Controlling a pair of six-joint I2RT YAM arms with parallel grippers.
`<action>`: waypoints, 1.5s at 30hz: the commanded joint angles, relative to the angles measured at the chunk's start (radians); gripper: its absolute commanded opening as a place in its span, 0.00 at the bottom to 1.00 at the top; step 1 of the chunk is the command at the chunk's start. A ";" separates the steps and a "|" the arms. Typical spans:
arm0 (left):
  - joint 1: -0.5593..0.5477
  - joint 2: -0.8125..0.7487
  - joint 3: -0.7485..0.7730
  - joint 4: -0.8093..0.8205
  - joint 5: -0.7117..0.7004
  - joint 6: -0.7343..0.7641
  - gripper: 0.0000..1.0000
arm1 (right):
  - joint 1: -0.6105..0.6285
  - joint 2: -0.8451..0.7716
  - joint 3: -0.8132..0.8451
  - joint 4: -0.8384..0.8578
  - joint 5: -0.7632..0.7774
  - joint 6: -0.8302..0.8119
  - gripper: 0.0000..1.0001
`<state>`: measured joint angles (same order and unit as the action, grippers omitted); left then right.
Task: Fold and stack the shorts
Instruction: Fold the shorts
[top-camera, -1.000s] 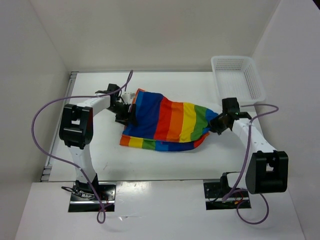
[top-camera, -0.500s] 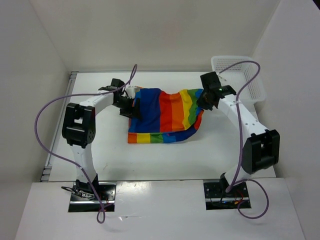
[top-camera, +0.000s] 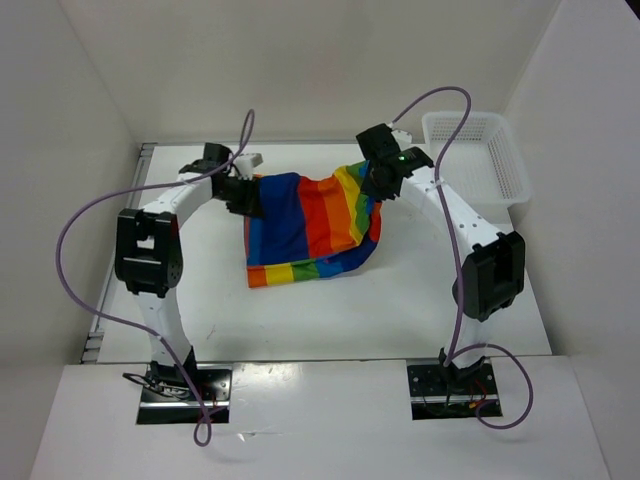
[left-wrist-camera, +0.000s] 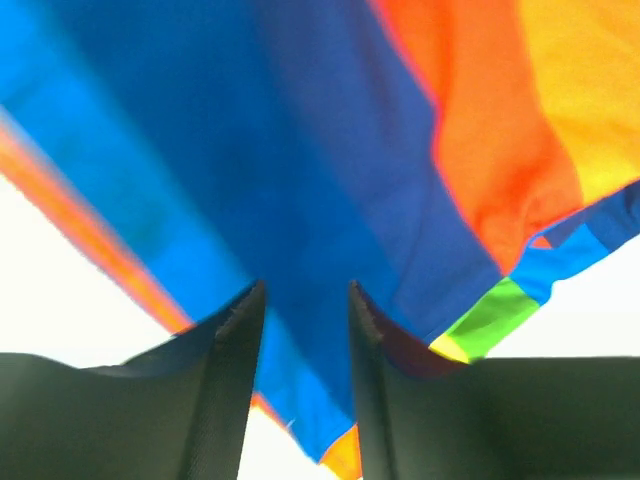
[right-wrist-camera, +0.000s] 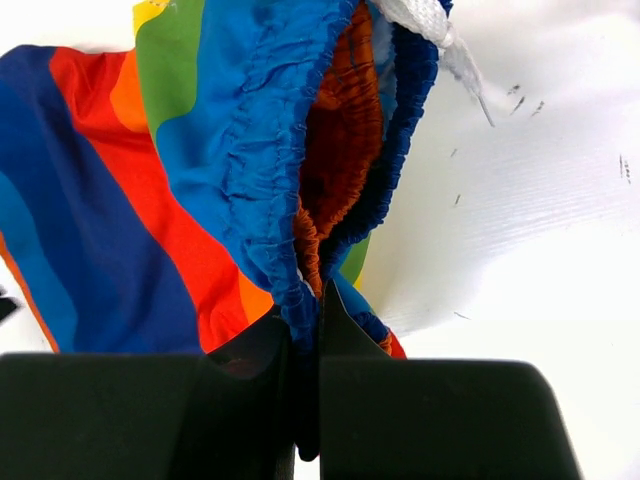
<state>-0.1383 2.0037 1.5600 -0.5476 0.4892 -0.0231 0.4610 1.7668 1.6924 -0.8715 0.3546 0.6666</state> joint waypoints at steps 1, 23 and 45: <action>0.124 -0.065 -0.090 0.037 -0.018 0.023 0.40 | 0.019 0.008 0.072 -0.026 0.050 -0.015 0.00; 0.149 0.052 -0.163 0.106 0.022 0.023 0.00 | 0.030 0.017 0.090 -0.007 0.014 -0.056 0.00; 0.140 0.087 -0.227 0.137 0.022 0.023 0.00 | 0.312 0.512 0.731 -0.277 0.107 -0.140 0.00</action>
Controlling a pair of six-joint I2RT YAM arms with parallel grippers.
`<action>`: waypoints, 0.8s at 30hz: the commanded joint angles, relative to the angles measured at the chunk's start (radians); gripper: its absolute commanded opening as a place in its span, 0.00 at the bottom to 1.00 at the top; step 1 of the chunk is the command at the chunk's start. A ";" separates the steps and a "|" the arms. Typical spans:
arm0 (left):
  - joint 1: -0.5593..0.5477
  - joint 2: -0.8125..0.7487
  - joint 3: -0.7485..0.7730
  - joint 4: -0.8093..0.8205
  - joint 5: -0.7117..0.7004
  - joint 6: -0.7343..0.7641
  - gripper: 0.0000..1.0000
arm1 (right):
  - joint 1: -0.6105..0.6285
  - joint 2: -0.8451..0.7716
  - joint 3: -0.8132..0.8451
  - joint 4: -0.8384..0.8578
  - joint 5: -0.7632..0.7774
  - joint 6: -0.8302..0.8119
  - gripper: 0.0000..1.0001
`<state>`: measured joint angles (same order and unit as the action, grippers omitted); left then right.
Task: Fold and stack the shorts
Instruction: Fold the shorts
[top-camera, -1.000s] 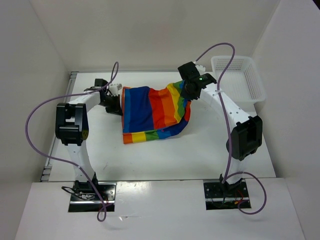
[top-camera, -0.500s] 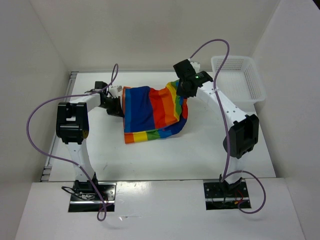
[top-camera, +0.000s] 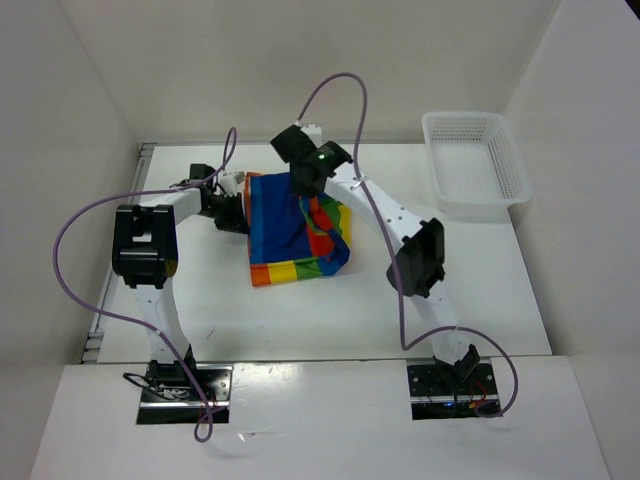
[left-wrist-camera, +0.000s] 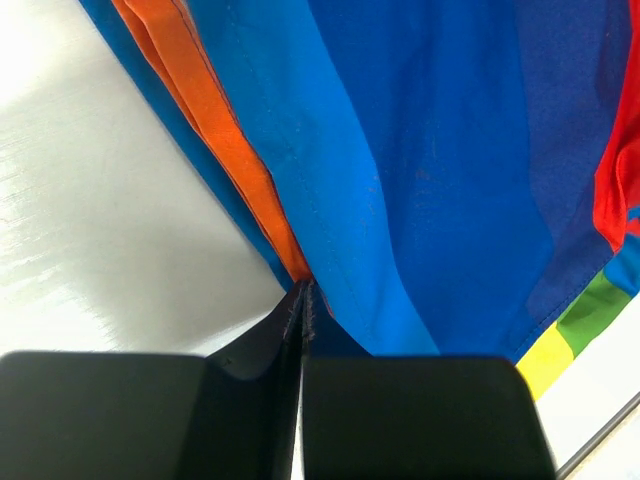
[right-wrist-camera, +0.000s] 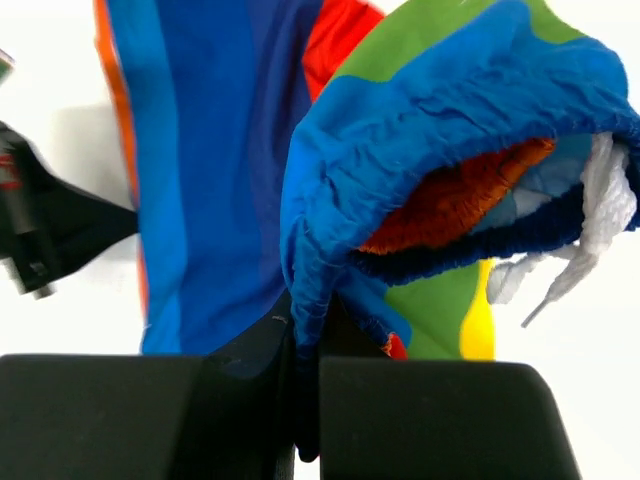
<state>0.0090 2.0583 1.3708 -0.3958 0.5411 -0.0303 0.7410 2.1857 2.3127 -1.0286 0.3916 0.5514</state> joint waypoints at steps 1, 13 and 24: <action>-0.007 0.033 -0.038 -0.015 -0.030 0.030 0.00 | 0.041 0.120 0.149 -0.166 0.084 -0.025 0.00; -0.007 0.023 -0.047 -0.025 -0.030 0.030 0.00 | 0.124 0.224 0.227 -0.117 -0.056 -0.096 0.00; -0.007 0.023 -0.047 -0.025 -0.030 0.030 0.00 | 0.158 0.258 0.441 -0.088 -0.163 -0.084 0.89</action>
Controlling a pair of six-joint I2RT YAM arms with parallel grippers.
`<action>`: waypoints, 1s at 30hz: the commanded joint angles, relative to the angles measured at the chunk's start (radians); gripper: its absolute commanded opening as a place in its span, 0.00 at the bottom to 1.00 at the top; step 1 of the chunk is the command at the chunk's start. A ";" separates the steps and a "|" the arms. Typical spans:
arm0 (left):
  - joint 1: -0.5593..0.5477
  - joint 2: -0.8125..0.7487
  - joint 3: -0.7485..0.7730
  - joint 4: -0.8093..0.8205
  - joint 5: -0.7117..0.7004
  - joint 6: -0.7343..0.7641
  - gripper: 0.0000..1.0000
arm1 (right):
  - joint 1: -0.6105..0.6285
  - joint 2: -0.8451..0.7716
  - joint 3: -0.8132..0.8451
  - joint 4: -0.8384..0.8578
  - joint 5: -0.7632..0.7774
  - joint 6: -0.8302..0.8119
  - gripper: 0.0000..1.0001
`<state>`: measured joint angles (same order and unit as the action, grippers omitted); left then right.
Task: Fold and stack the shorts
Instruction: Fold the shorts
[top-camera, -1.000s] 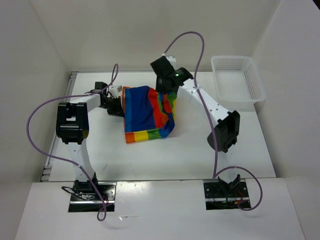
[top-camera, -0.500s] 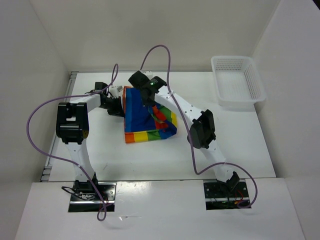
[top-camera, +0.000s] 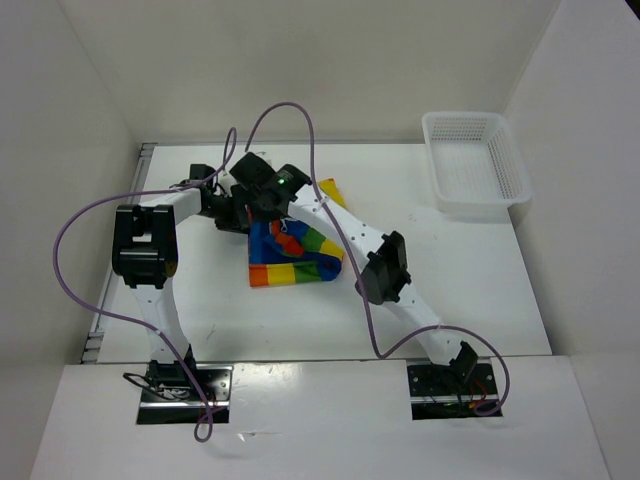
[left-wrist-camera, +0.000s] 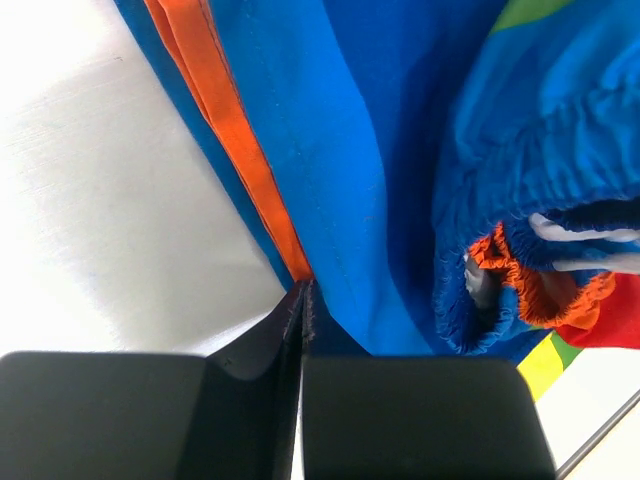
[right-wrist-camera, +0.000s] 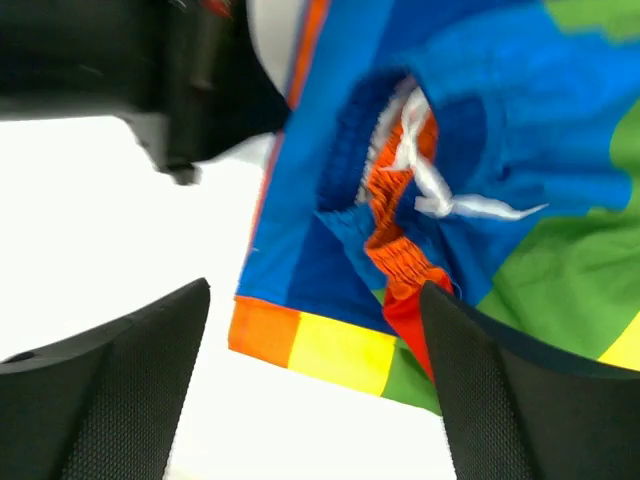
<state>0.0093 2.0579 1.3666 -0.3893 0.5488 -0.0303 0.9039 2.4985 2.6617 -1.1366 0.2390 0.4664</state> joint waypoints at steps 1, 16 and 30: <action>-0.008 0.024 -0.043 -0.031 -0.038 0.030 0.00 | -0.005 -0.067 0.092 0.034 -0.001 0.011 0.84; -0.008 0.024 -0.043 -0.040 -0.029 0.030 0.00 | -0.086 -0.122 -0.270 0.103 -0.015 0.115 0.64; -0.008 0.033 -0.024 -0.069 -0.020 0.030 0.00 | -0.095 0.318 0.390 -0.144 0.236 0.179 0.52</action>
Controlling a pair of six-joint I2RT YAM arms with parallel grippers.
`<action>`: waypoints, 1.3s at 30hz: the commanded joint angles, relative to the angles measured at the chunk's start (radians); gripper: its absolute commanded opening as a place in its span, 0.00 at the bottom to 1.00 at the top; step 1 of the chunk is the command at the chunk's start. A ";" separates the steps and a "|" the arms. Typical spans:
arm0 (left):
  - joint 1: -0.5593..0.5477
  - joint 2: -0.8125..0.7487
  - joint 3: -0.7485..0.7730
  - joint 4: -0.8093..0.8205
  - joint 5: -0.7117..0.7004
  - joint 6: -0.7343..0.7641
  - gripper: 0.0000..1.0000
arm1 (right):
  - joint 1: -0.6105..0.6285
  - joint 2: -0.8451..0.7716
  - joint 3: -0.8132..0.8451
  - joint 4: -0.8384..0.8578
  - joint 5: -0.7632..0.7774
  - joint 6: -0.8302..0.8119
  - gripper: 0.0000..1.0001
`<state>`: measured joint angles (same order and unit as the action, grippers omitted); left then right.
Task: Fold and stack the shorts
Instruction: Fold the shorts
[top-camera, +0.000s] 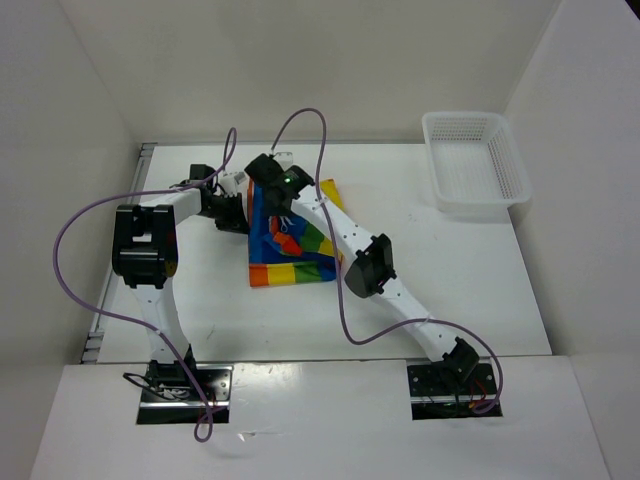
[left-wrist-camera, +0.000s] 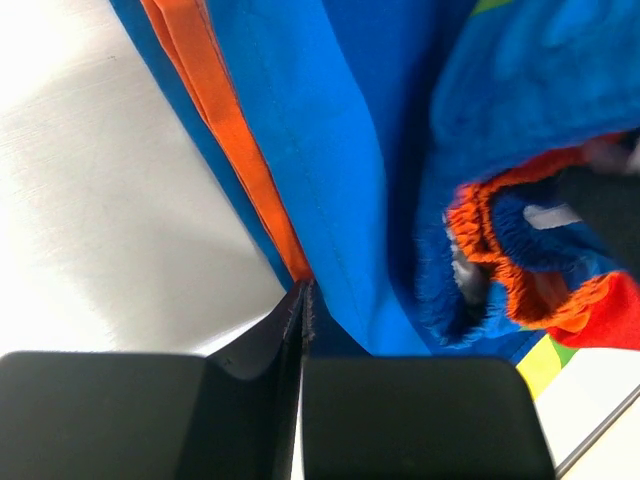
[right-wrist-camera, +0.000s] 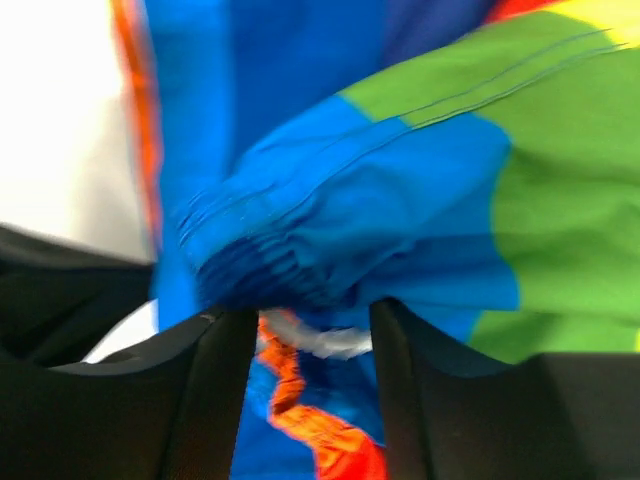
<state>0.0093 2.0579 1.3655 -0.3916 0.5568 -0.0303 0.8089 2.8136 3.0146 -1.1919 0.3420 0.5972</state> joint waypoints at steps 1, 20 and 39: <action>-0.008 0.033 -0.023 -0.067 -0.028 0.030 0.00 | -0.001 0.003 0.036 -0.089 0.185 0.049 0.51; 0.001 0.033 -0.032 -0.067 -0.009 0.030 0.00 | 0.070 -0.121 0.040 0.009 0.006 -0.034 0.00; 0.001 0.022 -0.051 -0.067 0.000 0.030 0.00 | 0.055 -0.031 0.016 0.149 -0.124 -0.034 0.07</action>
<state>0.0113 2.0579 1.3602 -0.4038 0.5766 -0.0299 0.8825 2.7651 2.9921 -1.1099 0.2592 0.5610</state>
